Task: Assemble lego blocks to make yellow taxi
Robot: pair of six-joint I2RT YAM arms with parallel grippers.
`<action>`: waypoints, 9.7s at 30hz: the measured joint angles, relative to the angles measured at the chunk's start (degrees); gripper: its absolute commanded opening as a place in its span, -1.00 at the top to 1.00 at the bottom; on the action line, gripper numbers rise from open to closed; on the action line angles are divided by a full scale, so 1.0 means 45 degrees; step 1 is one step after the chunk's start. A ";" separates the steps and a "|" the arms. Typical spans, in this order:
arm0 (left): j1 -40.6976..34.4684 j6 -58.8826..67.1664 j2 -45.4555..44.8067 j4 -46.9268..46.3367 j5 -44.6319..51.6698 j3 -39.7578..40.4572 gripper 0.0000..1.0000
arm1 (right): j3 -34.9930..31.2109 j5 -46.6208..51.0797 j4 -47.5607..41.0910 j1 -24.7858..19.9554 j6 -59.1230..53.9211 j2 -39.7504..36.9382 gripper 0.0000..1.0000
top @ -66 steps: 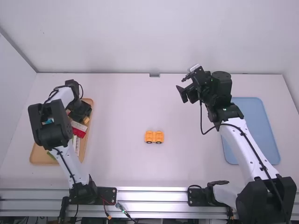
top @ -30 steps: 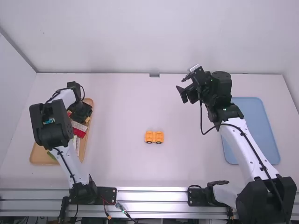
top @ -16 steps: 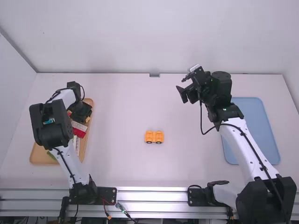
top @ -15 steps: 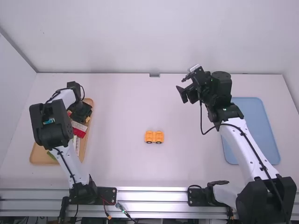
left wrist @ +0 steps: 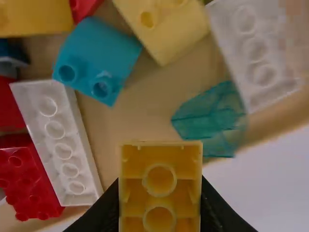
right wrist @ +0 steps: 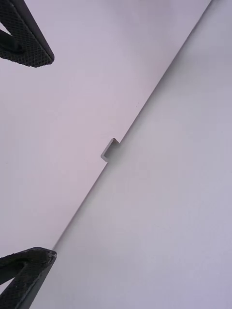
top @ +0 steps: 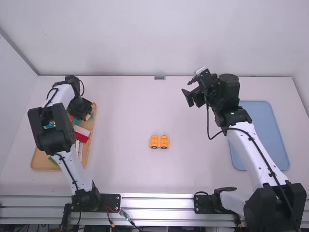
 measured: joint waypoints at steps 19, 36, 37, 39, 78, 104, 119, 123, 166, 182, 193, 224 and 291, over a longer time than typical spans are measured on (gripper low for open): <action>-0.1666 0.4745 -0.0928 -0.0068 0.2720 0.2905 0.96 | 0.0000 -0.4036 0.4707 -0.0034 0.3691 0.3949 -0.98; -0.3555 0.7257 -0.3201 0.5479 0.6183 -0.2424 0.96 | 0.0000 -0.7936 0.7752 -0.0578 0.6921 0.5615 -0.98; -0.3662 0.7368 -0.3706 0.5989 0.6382 -0.2885 0.96 | 0.0000 -0.8136 0.7922 -0.0568 0.7038 0.5688 -0.98; -0.3939 0.7611 -0.4979 0.7587 0.7198 -0.4022 0.96 | 0.0000 -0.8680 0.8281 -0.0471 0.7305 0.5853 -0.98; -0.5027 0.8306 -0.6547 1.8923 1.7719 -0.9598 0.96 | 0.0000 -1.3532 1.1652 0.2191 0.9636 0.5950 -0.33; -0.5027 0.8830 -0.6547 1.8967 1.7947 -0.9598 0.96 | 0.0000 -1.3265 1.1171 0.2191 0.9539 0.5950 0.17; -0.5027 0.8874 -0.6547 1.8952 1.7971 -0.9598 0.96 | 0.0000 -1.3109 1.0831 0.2254 0.9020 0.5955 0.51; -0.5027 0.8879 -0.6547 1.8967 1.7976 -0.9598 0.85 | 0.0000 -1.3100 1.0836 0.2263 0.9005 0.5955 0.62; -0.5027 0.7427 -0.6547 1.7379 0.3735 -0.9753 -0.98 | 0.0015 0.3779 -0.7927 0.3094 0.9199 0.3060 0.78; -0.5027 0.7422 -0.6547 1.7136 0.3478 -0.9753 -0.98 | -0.3293 0.2069 -0.4381 0.2273 1.2560 0.3060 1.00; -0.5027 0.7422 -0.6547 1.6971 0.3478 -0.9753 -0.97 | -0.4609 0.0719 -0.1807 0.1273 1.8826 0.3060 1.00; -0.5027 0.7189 -0.6547 1.6670 0.3478 -0.9753 -0.98 | -0.4415 0.1239 -0.3594 0.0811 2.7477 0.3060 1.00; -0.5022 0.6897 -0.6547 1.6432 0.3483 -0.9811 -0.98 | -0.2584 -0.0607 -0.3560 0.0719 2.4285 0.5013 -0.98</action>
